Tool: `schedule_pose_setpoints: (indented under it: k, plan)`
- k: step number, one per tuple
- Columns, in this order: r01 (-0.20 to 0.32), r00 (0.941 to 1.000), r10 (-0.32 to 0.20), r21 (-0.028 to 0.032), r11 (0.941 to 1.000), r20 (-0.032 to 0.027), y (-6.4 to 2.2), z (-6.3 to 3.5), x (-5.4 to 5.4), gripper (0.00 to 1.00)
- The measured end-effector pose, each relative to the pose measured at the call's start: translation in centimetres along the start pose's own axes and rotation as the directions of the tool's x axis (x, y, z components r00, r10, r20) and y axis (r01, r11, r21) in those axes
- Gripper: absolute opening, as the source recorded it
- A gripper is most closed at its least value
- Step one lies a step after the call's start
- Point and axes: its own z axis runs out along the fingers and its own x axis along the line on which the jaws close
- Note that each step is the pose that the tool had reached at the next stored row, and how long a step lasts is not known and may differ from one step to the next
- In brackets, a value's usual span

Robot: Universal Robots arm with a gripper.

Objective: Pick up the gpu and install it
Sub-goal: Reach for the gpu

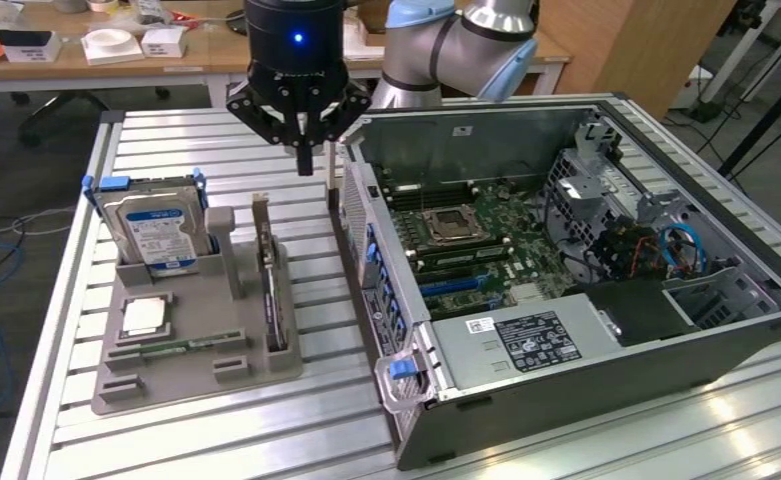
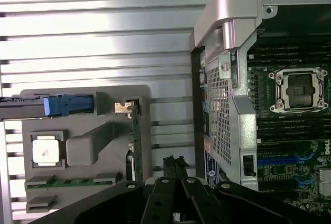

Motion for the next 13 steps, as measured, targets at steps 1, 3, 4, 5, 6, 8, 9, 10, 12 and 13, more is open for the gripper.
schedule_pose_setpoints:
  k: [1, 3, 4, 5, 6, 8, 9, 10, 12, 13]
  plan:
    - [0.000, 1.0000, 0.000, 0.0000, 1.0000, 0.0000, -0.01, 0.01, 0.1, 0.11]
    - [0.000, 1.0000, 0.000, -0.0001, 1.0000, 0.0000, -0.02, 0.04, 0.2, 0.11]
    - [0.000, 1.0000, 0.000, 0.0000, 1.0000, 0.0000, -0.03, 0.05, 0.3, 0.11]
    - [0.000, 1.0000, 0.000, 0.0000, 1.0000, 0.0000, -0.03, 0.07, 0.4, 0.11]
    - [0.000, 1.0000, 0.000, -0.0001, 1.0000, 0.0000, -0.04, 0.08, 0.5, 0.11]
    - [0.000, 1.0000, 0.000, -0.0001, 1.0000, 0.0001, -0.06, 0.11, 0.7, 0.11]
    - [0.000, 1.0000, 0.000, 0.0000, 1.0000, 0.0000, -0.06, 0.12, 0.8, 0.11]
    - [0.000, 1.0000, 0.000, 0.0000, 1.0000, 0.0000, -0.07, 0.13, 0.9, 0.11]
    - [0.000, 1.0000, 0.000, 0.0000, 1.0000, 0.0000, -0.09, 0.16, 1.1, 0.11]
    - [0.000, 1.0000, 0.000, 0.0000, 1.0000, 0.0000, -0.10, 0.17, 1.2, 0.11]
